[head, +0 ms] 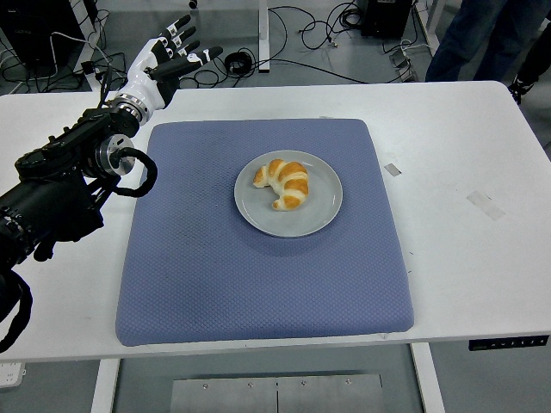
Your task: Place the bread on the table
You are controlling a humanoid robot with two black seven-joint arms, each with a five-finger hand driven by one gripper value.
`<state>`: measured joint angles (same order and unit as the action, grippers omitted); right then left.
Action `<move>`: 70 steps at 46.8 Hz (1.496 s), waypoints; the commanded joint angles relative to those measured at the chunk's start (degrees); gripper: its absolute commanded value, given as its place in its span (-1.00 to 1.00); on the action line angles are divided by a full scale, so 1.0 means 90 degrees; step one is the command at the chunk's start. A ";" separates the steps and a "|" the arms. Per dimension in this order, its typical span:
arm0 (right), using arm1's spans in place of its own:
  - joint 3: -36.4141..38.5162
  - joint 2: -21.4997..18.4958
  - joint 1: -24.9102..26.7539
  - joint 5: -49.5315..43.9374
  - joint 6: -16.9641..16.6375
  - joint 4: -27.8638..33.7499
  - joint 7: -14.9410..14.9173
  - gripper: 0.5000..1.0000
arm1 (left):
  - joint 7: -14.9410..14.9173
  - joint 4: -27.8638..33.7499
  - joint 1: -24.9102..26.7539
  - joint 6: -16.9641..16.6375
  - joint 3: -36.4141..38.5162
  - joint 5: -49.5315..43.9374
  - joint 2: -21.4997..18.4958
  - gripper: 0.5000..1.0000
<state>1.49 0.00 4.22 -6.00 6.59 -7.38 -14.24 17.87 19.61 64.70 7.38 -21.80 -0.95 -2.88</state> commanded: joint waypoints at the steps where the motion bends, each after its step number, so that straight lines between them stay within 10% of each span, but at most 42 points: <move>1: 0.0000 0.0000 0.0000 0.0003 0.0000 0.0000 0.0000 1.00 | -0.0004 -0.0001 0.0028 -0.0009 0.0000 0.0008 0.0008 0.91; 70: 0.0000 0.0000 0.0000 -0.0007 0.0000 0.0000 0.0000 1.00 | 0.0055 -0.0001 0.0253 0.0079 -0.0078 -0.0051 -0.0031 0.91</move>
<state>1.48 0.00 4.22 -6.01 6.59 -7.38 -14.23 18.07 19.60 66.97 8.07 -22.55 -1.34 -3.14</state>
